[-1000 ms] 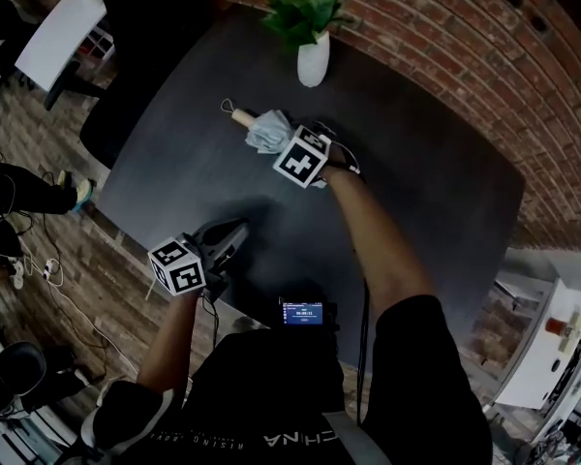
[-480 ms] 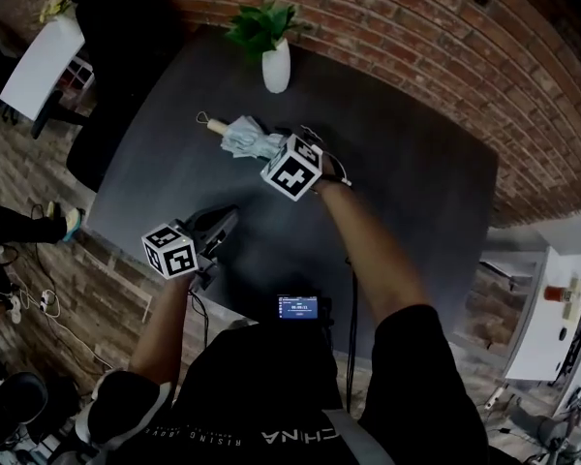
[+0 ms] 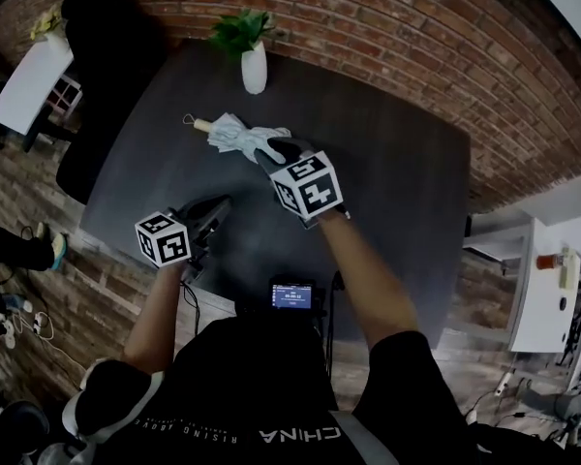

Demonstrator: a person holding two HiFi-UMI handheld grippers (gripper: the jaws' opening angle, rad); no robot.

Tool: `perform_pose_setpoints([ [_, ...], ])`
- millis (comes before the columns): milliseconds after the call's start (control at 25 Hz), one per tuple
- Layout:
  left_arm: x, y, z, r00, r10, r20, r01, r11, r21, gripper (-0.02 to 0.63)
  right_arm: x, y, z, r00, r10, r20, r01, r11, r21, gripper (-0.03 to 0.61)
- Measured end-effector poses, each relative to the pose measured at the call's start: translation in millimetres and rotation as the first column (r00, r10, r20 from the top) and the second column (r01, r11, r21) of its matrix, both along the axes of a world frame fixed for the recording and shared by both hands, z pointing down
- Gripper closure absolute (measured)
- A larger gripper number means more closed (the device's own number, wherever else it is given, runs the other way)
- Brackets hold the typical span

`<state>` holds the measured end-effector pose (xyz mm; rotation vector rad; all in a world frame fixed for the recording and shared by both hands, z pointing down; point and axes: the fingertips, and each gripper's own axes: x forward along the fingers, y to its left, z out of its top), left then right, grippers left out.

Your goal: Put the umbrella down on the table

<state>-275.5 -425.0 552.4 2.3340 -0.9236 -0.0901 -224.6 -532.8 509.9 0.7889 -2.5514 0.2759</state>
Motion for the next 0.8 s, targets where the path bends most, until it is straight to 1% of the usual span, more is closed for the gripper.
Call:
perform_pose_setpoints([
  [40,1,4,-3,1.000,0.007,0.000,-0.007,1.000,0.008,0.611,5,8,-4,0.999,0.032,0.034,-0.032,0.999,-0.009,0.465],
  [80,3,9,-5,1.000,0.014,0.001,-0.014,1.000,0.016,0.611,10,16,-6,0.996,0.063,0.060,-0.062,0.998,-0.020,0.502],
  [120,4,13,-8,1.000,0.023,0.002,-0.023,0.999,0.025,0.611,15,25,-6,0.993,0.089,0.080,-0.087,0.996,-0.032,0.557],
  [160,6,17,-10,0.999,0.032,0.003,-0.032,0.999,0.032,0.611,19,35,-6,0.989,0.110,0.098,-0.106,0.993,-0.048,0.569],
  [320,12,34,-17,0.998,0.065,0.002,-0.065,0.997,0.052,0.611,27,74,3,0.975,0.151,0.165,-0.130,0.983,-0.131,0.569],
  [440,11,41,-19,0.997,0.079,0.003,-0.079,0.995,0.058,0.611,30,90,14,0.970,0.172,0.171,-0.144,0.975,-0.167,0.569],
  [800,2,63,-19,0.997,0.083,-0.006,-0.083,0.995,0.062,0.611,33,112,19,0.961,0.217,0.169,-0.183,0.963,-0.197,0.569],
])
